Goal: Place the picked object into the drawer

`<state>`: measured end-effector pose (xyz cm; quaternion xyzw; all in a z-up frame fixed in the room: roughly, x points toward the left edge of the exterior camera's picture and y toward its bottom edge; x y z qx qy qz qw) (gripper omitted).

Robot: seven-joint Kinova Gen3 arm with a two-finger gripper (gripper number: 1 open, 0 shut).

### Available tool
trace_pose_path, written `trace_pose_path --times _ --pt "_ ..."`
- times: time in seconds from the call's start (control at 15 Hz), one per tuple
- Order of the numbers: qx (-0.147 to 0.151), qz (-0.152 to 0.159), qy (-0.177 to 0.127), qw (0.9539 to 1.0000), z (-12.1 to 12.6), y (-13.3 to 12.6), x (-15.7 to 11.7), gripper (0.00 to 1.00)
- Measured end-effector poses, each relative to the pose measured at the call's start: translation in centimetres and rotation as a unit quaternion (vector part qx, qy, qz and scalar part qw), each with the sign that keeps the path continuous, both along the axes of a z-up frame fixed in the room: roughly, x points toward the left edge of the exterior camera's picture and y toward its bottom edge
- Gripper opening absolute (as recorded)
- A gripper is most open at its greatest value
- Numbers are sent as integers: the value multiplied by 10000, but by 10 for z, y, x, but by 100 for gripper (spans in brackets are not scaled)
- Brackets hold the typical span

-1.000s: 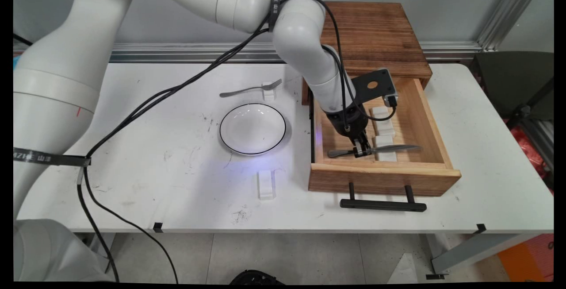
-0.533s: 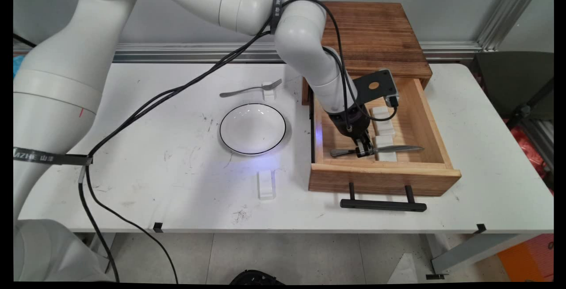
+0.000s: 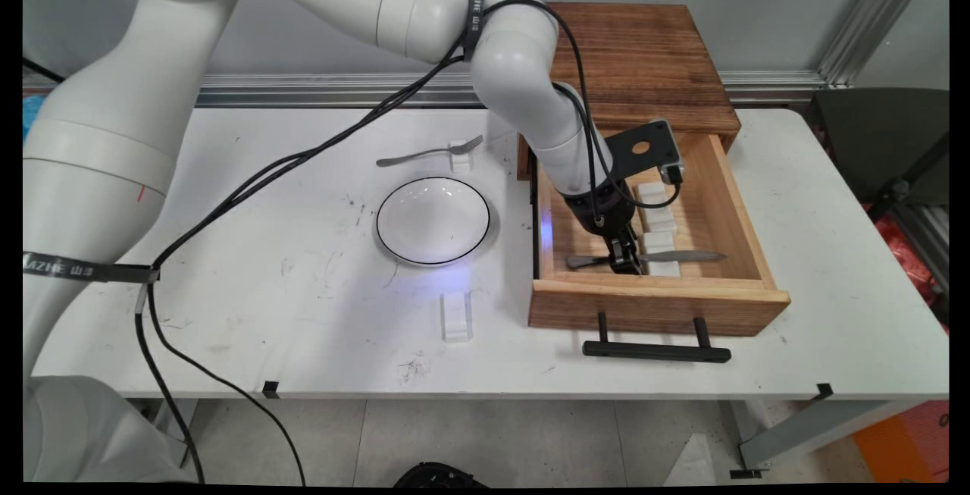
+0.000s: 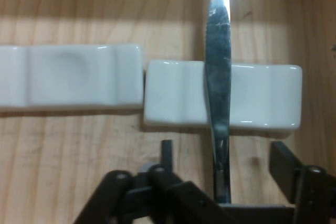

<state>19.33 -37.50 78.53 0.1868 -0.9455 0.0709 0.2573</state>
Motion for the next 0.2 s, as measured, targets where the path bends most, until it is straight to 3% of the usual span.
trace_pose_path --times 0.2 --pt "-14 12 23 10000 5 1 1 100"
